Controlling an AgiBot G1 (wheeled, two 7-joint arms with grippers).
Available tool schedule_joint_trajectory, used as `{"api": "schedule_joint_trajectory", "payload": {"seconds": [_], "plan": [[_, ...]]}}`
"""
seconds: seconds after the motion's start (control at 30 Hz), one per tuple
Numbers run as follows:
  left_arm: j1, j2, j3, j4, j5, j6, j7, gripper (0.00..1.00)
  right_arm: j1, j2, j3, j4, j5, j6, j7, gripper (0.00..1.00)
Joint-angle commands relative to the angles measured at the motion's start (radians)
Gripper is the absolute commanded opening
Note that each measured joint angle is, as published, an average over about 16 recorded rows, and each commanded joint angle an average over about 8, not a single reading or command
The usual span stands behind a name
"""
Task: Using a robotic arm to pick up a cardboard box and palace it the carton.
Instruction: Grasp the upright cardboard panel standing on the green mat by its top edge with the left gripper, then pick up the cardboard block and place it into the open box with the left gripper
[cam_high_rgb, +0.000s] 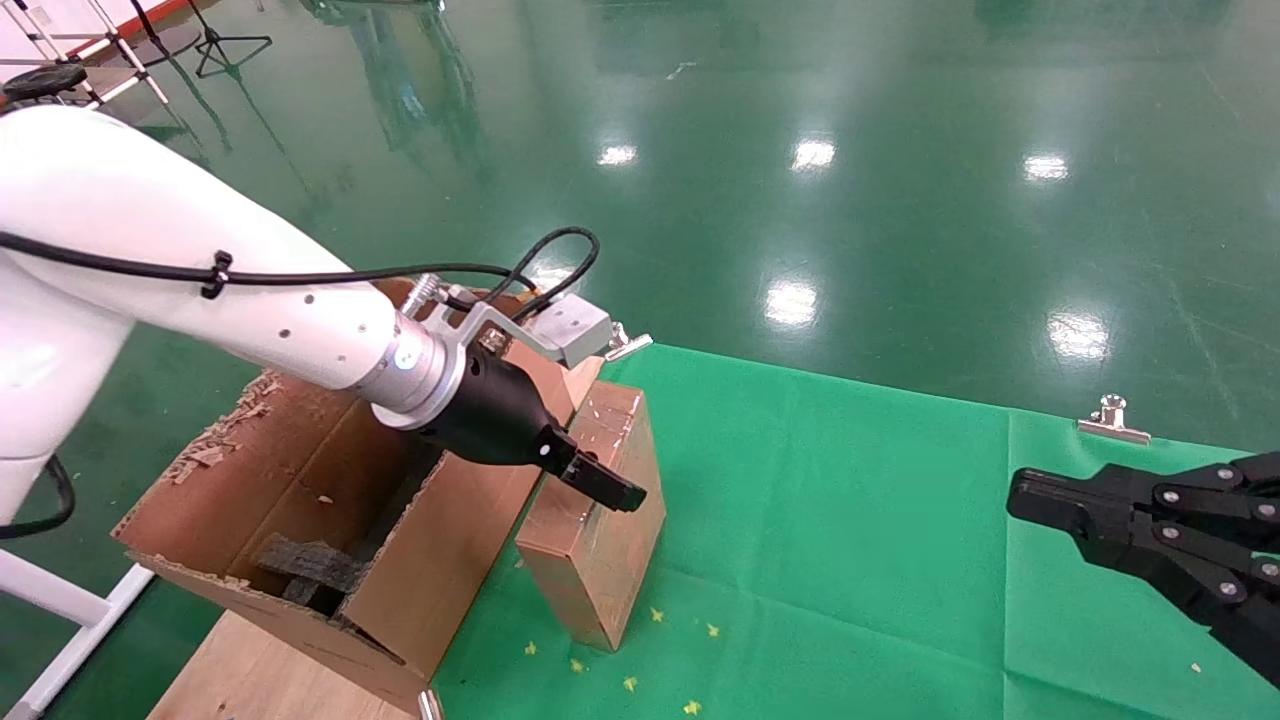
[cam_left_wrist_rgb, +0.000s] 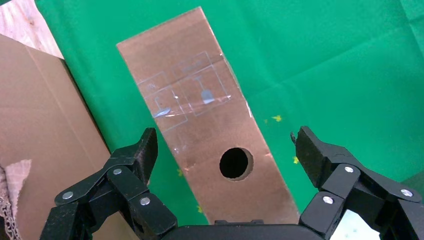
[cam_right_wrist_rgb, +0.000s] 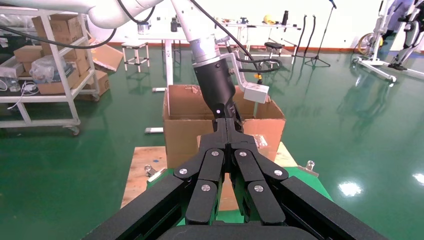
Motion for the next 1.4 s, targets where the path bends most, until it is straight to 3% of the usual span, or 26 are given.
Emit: {"api": "schedule_joint_trajectory", "payload": {"seconds": [0.03,0.07,0.2,0.23,0.33,1.07,1.4], "plan": [[0.0,0.001,0.006,0.0,0.002,-0.002,0.001,1.0,0.0,0.0,0.0,0.0,0.0,0.0,0.0,0.33],[-0.001,0.002,0.008,0.0,0.003,-0.002,0.001,0.99,0.0,0.0,0.0,0.0,0.0,0.0,0.0,0.45],[0.0,0.001,0.009,0.0,0.003,-0.004,0.001,0.5,0.0,0.0,0.0,0.0,0.0,0.0,0.0,0.95],[0.0,0.001,0.008,0.0,0.003,-0.004,0.001,0.38,0.0,0.0,0.0,0.0,0.0,0.0,0.0,1.0],[0.0,0.001,0.007,0.0,0.002,-0.004,0.001,0.02,0.0,0.0,0.0,0.0,0.0,0.0,0.0,1.0],[0.0,0.001,0.001,0.008,-0.001,-0.003,0.004,0.0,0.0,0.0,0.0,0.0,0.0,0.0,0.0,1.0],[-0.05,-0.035,-0.02,0.03,-0.048,0.006,0.069,0.0,0.0,0.0,0.0,0.0,0.0,0.0,0.0,1.0]]}}
